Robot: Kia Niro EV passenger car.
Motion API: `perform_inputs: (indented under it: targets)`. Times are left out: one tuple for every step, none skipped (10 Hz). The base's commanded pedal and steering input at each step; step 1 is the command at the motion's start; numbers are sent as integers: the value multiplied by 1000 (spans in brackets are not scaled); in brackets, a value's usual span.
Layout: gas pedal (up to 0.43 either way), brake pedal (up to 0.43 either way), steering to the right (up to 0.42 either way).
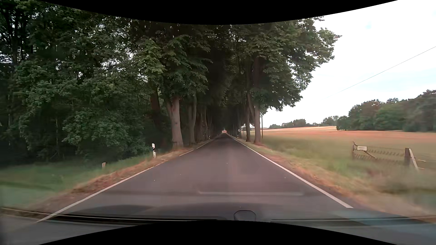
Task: Follow the waypoints while adhering to traffic rules and regulations
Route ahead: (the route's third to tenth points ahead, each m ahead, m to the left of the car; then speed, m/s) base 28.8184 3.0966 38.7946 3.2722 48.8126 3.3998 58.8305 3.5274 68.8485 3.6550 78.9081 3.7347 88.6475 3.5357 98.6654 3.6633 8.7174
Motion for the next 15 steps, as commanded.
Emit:
perform_inputs:
  targets:
    - [0, 0, 4]
    - [0, 0, 4]
    - [20, 0, 2]
    - [20, 0, 1]
    - [28, 0, 1]
    - [28, 0, 1]
    - [39, 0, 0]
    - [47, 0, 0]
    - [59, 0, 0]
    - [67, 0, 1]
    - [67, 0, 0]
    - [67, 0, 1]
    - [67, 0, 0]
    - [67, 0, 0]
    - [67, 0, -1]
